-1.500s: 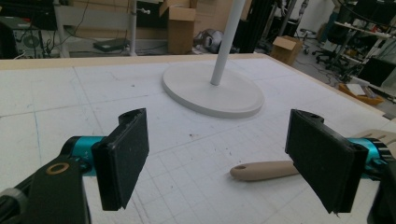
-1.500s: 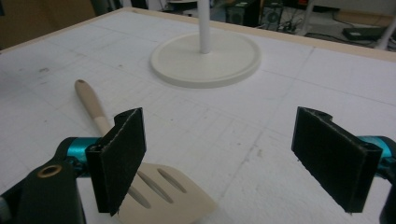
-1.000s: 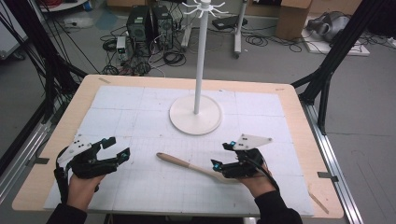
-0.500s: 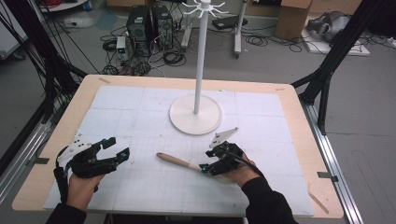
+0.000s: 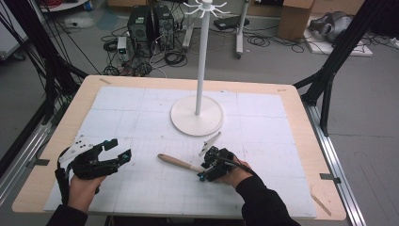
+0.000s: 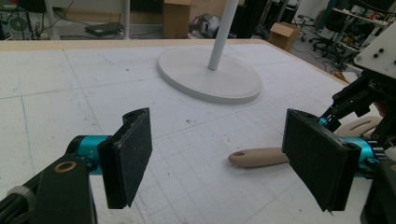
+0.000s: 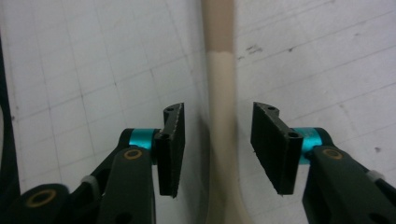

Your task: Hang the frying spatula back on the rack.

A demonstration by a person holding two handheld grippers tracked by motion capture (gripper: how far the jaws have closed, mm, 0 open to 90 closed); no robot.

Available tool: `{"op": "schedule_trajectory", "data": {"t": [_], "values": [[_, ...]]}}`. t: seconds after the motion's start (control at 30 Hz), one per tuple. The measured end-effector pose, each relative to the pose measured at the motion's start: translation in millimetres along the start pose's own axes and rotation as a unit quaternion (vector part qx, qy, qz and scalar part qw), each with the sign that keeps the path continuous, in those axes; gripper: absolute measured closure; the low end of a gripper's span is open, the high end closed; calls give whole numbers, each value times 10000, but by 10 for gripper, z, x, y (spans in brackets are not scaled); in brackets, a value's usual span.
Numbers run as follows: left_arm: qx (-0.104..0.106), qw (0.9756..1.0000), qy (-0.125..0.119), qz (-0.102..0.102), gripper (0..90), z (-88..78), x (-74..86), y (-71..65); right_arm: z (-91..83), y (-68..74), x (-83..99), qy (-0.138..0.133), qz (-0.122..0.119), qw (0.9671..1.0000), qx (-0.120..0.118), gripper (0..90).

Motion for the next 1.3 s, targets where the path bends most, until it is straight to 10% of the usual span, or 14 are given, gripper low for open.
{"op": "schedule_trajectory", "data": {"t": [1.07, 1.3], "values": [[-19, 10000, 36, -56, 259, 5, 8, 20, 31, 122, -21, 415, -627, 9955, 574, 729], [-10, 10000, 64, -48, 262, 9, 14, 25, 28, 116, -17, 357, -470, 9972, 457, 778]]}}
Point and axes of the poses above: each handheld gripper's, and its own axes: z roughly forward along the jaws, x roughly out of its underside, y roughly to its left, the point moved 8 cm from there along z, roughly forward along the jaws, and after that the axes turned 11 degrees about -z, right-handed, at the moved point
